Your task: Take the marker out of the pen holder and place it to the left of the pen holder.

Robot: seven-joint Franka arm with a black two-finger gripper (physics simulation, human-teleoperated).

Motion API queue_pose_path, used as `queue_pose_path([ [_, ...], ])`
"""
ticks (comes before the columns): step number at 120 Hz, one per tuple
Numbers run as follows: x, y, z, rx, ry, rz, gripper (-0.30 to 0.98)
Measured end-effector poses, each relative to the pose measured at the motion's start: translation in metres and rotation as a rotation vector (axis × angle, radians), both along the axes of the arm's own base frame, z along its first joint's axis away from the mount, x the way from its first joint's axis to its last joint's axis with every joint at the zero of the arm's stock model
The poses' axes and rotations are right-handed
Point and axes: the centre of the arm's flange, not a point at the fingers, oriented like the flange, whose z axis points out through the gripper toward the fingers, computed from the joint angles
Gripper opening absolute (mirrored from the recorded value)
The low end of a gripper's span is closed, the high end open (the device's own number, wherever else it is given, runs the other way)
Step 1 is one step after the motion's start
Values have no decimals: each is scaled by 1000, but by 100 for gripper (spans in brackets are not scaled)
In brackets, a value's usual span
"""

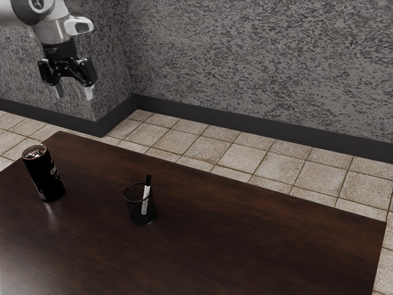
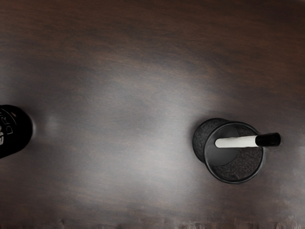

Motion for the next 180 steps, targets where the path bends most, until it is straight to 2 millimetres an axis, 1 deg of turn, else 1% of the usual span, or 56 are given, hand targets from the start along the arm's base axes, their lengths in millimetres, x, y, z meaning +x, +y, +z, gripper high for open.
queue_pose_path([
  [10, 3, -31, -7, -6, 25, -67, 67],
  [16, -1, -49, -12, -20, 30, -109, 67],
  [20, -4, -61, -20, -29, 30, -137, 67],
  [28, -6, -82, -29, -34, 15, -184, 67],
  [36, -21, -103, -54, -39, 0, -227, 67],
  [38, -24, -105, -68, -42, 11, -230, 67],
  [40, -27, -104, -82, -48, 26, -227, 67],
  [43, -30, -97, -101, -52, 43, -208, 67],
  [51, -24, -62, -152, -62, 93, -119, 67],
  [57, -20, -36, -177, -66, 110, -48, 67],
  [60, -18, -25, -185, -67, 112, -15, 67],
  [63, -15, -19, -191, -65, 112, 7, 67],
  [66, -10, -20, -195, -60, 108, 15, 67],
  [68, -5, -25, -197, -57, 106, 11, 67],
  [71, 4, -42, -199, -51, 100, -10, 67],
  [77, 18, -87, -200, -41, 85, -73, 67],
  [80, 24, -105, -198, -38, 75, -97, 67],
  [83, 29, -118, -199, -35, 69, -111, 66],
  [87, 33, -126, -203, -34, 68, -114, 66],
  [99, 41, -130, -230, -26, 95, -92, 66],
  [111, 44, -137, -244, -6, 108, -90, 67],
  [120, 43, -139, -255, 4, 126, -82, 67],
  [140, 46, -142, -272, 18, 143, -64, 67],
  [150, 48, -142, -275, 22, 140, -54, 65],
  [156, 49, -142, -275, 23, 137, -49, 58],
  [167, 51, -149, -272, 26, 127, -51, 38],
  [180, 53, -151, -268, 27, 116, -46, 19],
])
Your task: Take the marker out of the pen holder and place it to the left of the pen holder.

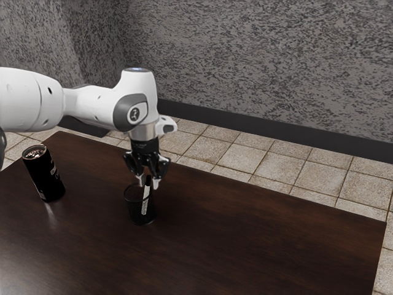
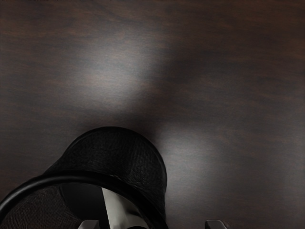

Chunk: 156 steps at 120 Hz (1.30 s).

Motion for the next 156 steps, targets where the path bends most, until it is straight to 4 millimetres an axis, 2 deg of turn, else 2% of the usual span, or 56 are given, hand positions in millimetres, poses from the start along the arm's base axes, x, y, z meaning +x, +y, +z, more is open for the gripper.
queue_pose_path([
  [16, 0, 2, 0, 4, -2, 12, 4],
  [34, 0, 7, 2, 13, -3, 29, -4],
  [52, -6, 50, 20, 51, -5, 90, -6],
  [60, -11, 47, 49, 53, -36, 80, -7],
  [71, -28, 42, 113, 51, -111, 58, -8],
  [79, -41, 52, 149, 59, -150, 64, -8],
  [85, -49, 65, 160, 72, -152, 77, -8],
  [92, -56, 80, 151, 103, -120, 90, -8],
  [105, -75, 108, 89, 132, -64, 109, -7],
  [111, -78, 120, 70, 139, -81, 120, -7],
  [125, -81, 149, 41, 153, -186, 135, -8],
  [133, -79, 161, 33, 166, -275, 129, -8],
  [141, -74, 163, 26, 176, -352, 107, -7],
  [148, -68, 151, 22, 177, -411, 68, -7],
  [156, -61, 130, 22, 167, -468, 13, 7],
])
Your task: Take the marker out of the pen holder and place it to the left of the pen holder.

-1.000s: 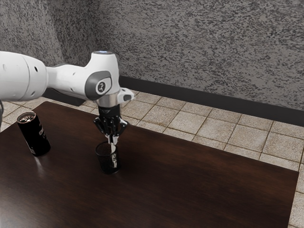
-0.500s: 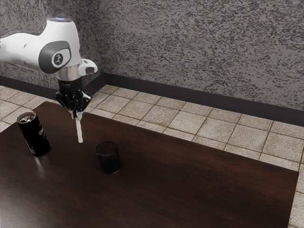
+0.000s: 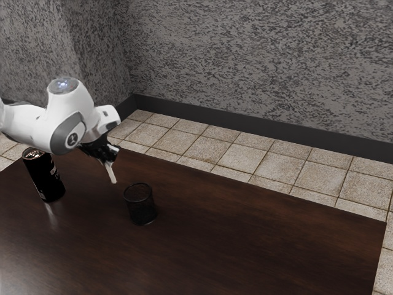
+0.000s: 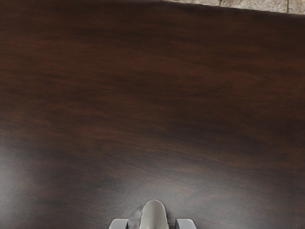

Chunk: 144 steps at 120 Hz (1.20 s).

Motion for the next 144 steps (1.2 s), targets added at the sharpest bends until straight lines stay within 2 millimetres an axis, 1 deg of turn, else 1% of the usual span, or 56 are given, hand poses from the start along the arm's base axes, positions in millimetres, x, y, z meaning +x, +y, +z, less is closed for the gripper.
queue_pose_path([
  [9, 5, -14, 4, 5, -48, -47, 24],
  [19, 8, -13, 9, 13, -87, -67, 38],
  [30, 8, -7, 13, 22, -114, -78, 48],
  [42, 9, -6, 16, 31, -132, -95, 55],
  [49, 9, -8, 19, 33, -135, -107, 58],
  [52, 8, -9, 24, 30, -131, -112, 59],
  [60, -1, -15, 46, 5, -84, -117, 61],
  [65, -7, -18, 50, -7, -41, -121, 62],
  [75, -14, -26, 49, -29, 37, -130, 63],
  [89, -20, -35, 42, -45, 118, -145, 65],
  [118, -27, -37, 35, -57, 194, -155, 66],
  [126, -29, -40, 37, -59, 202, -163, 66],
  [133, -31, -46, 46, -61, 209, -178, 66],
  [136, -31, -54, 51, -60, 213, -193, 66],
  [138, -28, -60, 58, -56, 209, -207, 67],
  [140, -25, -68, 68, -51, 200, -222, 67],
  [144, -11, -86, 104, -37, 162, -254, 67],
])
